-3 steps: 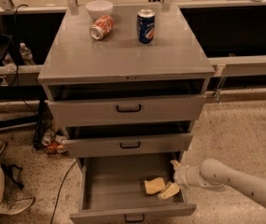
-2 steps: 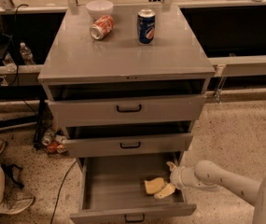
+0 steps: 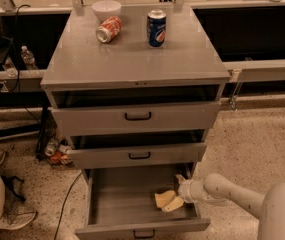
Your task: Pick sponge from bottom drawer and place on counter
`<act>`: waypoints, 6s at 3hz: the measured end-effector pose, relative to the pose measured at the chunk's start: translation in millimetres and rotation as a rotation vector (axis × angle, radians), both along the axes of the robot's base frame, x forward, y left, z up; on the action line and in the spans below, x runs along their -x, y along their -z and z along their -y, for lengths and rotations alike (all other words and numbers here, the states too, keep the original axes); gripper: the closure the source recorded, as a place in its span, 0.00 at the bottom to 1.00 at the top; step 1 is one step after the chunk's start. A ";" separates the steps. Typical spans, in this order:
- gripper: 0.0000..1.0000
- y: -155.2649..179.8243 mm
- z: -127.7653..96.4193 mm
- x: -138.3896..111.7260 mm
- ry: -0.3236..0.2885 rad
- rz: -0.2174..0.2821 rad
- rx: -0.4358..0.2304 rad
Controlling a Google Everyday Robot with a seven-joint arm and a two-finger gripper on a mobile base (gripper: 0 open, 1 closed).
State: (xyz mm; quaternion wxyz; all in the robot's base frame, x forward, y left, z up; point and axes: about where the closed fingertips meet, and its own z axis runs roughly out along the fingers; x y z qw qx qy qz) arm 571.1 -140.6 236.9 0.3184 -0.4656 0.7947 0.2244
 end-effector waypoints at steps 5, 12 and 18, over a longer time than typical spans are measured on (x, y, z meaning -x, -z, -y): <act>0.00 93.8 30.5 -9.4 0.079 -0.093 0.099; 1.00 4.1 35.1 -12.4 0.001 0.152 -0.005; 1.00 -259.2 123.6 25.8 0.105 0.704 0.284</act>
Offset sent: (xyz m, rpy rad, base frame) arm 0.0120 -0.0382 -0.0429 -0.1025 0.0001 -0.0906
